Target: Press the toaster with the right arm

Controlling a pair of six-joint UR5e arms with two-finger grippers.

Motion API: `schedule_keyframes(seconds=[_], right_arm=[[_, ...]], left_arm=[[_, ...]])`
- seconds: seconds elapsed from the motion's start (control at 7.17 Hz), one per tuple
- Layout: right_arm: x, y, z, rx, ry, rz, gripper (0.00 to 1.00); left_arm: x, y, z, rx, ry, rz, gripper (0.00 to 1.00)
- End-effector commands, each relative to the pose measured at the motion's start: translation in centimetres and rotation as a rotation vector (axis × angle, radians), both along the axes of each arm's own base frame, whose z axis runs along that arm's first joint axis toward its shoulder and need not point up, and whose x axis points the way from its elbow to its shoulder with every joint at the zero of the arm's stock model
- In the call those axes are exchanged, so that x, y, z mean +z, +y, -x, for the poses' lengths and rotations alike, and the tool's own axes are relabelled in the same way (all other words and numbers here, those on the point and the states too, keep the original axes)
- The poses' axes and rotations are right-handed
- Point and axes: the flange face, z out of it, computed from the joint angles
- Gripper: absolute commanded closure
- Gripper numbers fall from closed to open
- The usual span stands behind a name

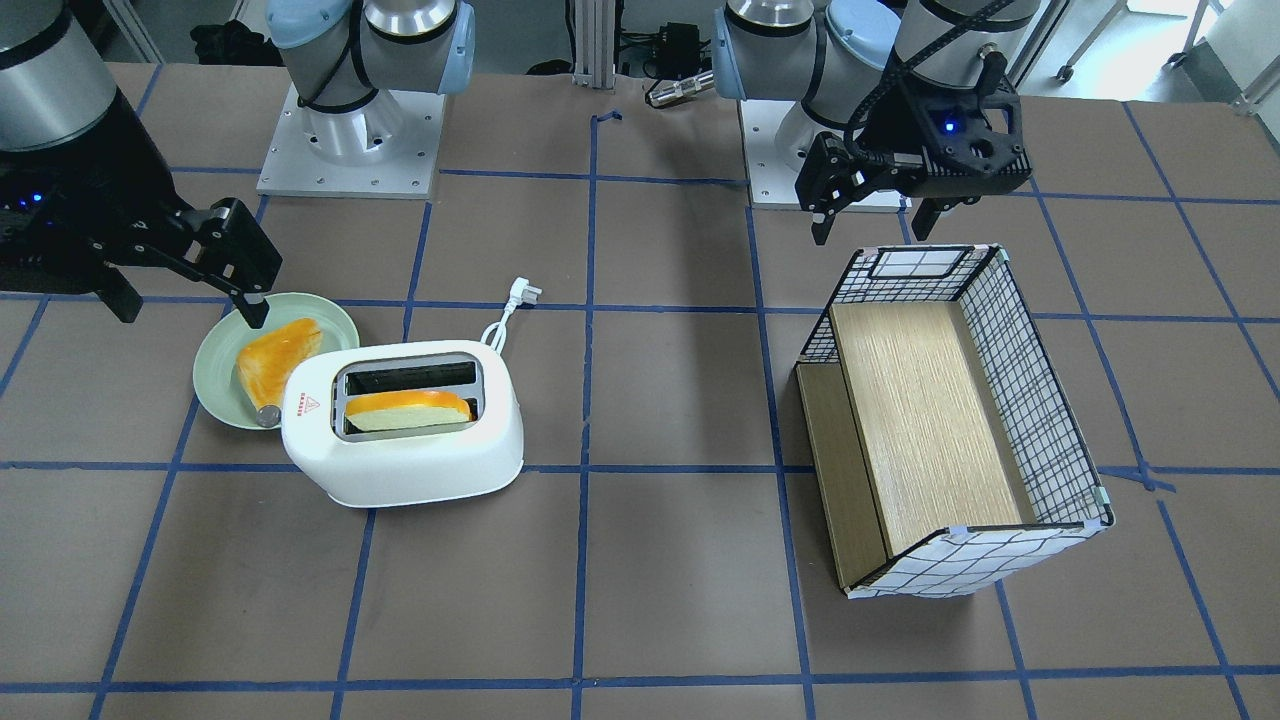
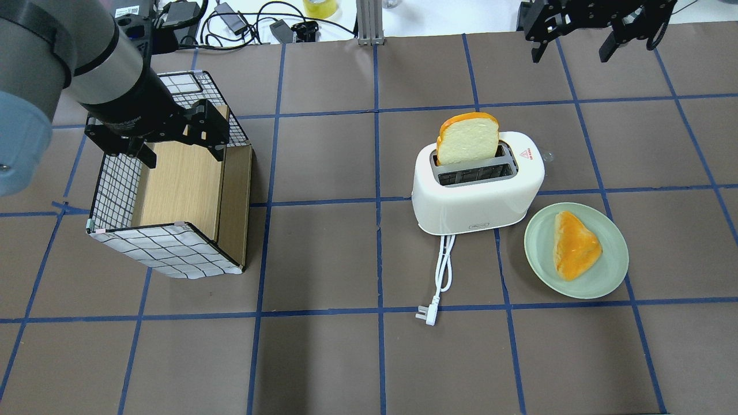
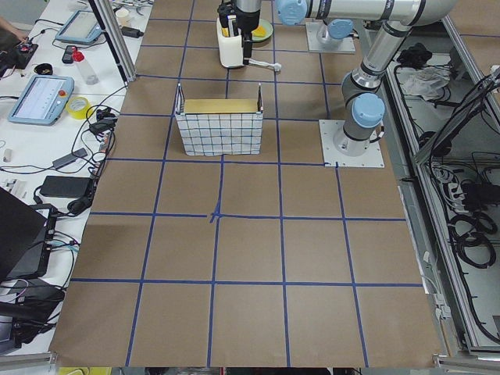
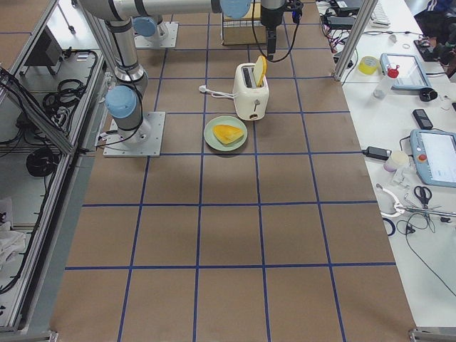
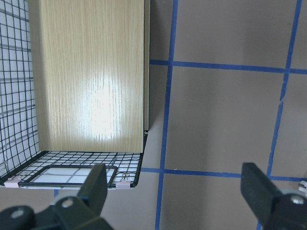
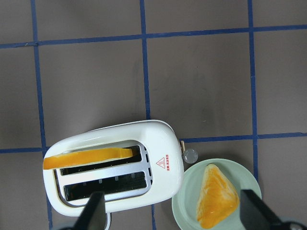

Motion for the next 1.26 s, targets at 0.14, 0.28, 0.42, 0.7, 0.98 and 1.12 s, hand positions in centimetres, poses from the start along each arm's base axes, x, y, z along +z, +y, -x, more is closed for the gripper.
schedule_keyframes(seconds=[0.14, 0.28, 0.42, 0.7, 0.98, 1.12], right_arm=[[-0.07, -0.05, -0.06, -0.009, -0.007, -0.002, 0.00], [-0.03, -0.08, -0.10, -0.010, -0.011, 0.001, 0.00], [-0.11, -0.14, -0.11, -0.010, -0.013, 0.000, 0.00], [-0.27, -0.24, -0.16, -0.010, -0.010, -0.002, 0.00], [-0.15, -0.45, -0.05, -0.009, -0.001, 0.001, 0.03], [-0.15, -0.47, 0.02, -0.011, -0.002, 0.001, 0.04]], left_arm=[[0.00, 0.00, 0.00, 0.000, 0.000, 0.000, 0.00], [0.00, 0.00, 0.00, 0.000, 0.000, 0.000, 0.00], [0.00, 0.00, 0.00, 0.000, 0.000, 0.000, 0.00], [0.00, 0.00, 0.00, 0.000, 0.000, 0.000, 0.00], [0.00, 0.00, 0.00, 0.000, 0.000, 0.000, 0.00], [0.00, 0.00, 0.01, 0.000, 0.001, 0.000, 0.00]])
